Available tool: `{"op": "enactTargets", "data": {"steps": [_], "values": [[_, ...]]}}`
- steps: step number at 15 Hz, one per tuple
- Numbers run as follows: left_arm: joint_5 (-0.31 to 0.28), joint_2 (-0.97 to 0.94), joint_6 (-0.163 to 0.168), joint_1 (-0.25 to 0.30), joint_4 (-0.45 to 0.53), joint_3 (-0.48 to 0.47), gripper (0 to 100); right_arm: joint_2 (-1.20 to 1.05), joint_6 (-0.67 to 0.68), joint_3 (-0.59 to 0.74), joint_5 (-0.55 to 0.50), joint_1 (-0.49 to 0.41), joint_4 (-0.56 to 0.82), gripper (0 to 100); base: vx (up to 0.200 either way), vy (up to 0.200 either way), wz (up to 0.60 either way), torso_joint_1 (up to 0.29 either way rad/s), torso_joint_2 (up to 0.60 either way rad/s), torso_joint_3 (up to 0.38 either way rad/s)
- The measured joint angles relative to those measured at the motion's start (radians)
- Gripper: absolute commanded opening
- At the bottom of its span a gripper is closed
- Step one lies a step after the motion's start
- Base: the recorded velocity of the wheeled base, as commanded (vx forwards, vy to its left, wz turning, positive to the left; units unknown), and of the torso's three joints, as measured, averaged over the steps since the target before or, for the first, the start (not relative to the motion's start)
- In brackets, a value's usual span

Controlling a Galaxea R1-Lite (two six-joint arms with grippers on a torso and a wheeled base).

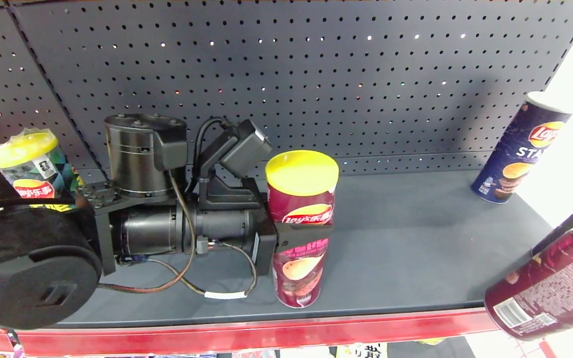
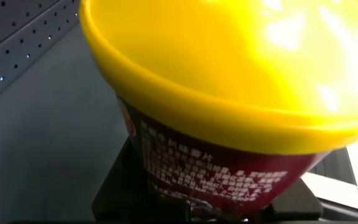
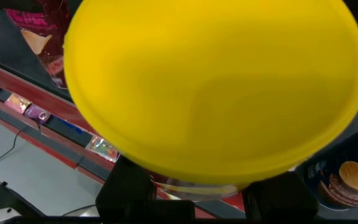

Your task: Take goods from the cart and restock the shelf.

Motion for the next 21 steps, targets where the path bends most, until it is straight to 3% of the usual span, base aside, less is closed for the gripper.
{"op": "enactTargets", "data": {"steps": [7, 12, 21], "values": [[-0.001, 0.004, 0.002, -0.001, -0.100, 0.065, 0, -0.001, 0.000, 0.000, 0.000, 0.000, 0.000, 0, 0.000, 0.000, 0.00, 0.000, 0.00, 0.000], [-0.003, 0.003, 0.044, -0.002, -0.105, 0.078, 0, -0.001, 0.000, 0.001, 0.000, 0.000, 0.000, 0, 0.000, 0.000, 0.00, 0.000, 0.00, 0.000], [-0.004, -0.007, 0.040, -0.032, -0.103, 0.096, 0, -0.001, 0.000, 0.003, 0.000, 0.000, 0.001, 0, 0.000, 0.000, 0.00, 0.000, 0.00, 0.000]]}}
